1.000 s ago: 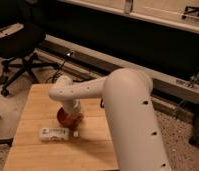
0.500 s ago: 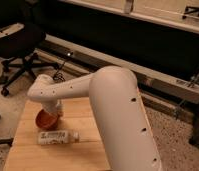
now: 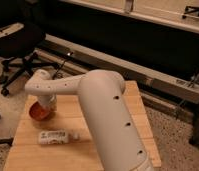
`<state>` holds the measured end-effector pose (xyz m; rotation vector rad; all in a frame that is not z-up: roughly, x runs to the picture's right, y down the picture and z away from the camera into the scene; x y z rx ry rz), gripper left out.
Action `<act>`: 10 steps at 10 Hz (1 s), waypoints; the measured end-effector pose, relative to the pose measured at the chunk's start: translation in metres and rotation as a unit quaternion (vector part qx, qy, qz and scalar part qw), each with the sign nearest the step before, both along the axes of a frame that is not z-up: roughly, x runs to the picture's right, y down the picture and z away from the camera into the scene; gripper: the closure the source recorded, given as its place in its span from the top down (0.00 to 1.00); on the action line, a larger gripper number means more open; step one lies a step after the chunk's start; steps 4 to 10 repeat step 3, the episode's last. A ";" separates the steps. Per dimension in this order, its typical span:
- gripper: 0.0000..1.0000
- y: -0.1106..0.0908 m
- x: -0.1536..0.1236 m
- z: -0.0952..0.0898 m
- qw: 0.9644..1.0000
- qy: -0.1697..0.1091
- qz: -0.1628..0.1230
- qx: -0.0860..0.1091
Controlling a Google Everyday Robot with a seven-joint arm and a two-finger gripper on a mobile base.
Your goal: Drag the ceramic bowl in a circle
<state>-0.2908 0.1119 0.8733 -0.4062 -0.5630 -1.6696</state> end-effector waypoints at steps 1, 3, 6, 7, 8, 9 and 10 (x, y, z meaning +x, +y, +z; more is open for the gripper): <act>0.00 -0.001 -0.002 0.002 1.000 0.000 0.003 -0.002; 0.00 -0.001 -0.001 0.003 1.000 0.000 0.004 -0.002; 0.00 -0.001 -0.001 0.003 1.000 0.000 0.004 -0.002; 0.00 -0.001 -0.001 0.003 1.000 0.000 0.004 -0.002; 0.00 -0.001 -0.001 0.003 1.000 0.000 0.004 -0.002; 0.00 -0.001 -0.001 0.003 1.000 0.000 0.004 -0.002; 0.00 -0.001 -0.001 0.003 1.000 0.000 0.004 -0.002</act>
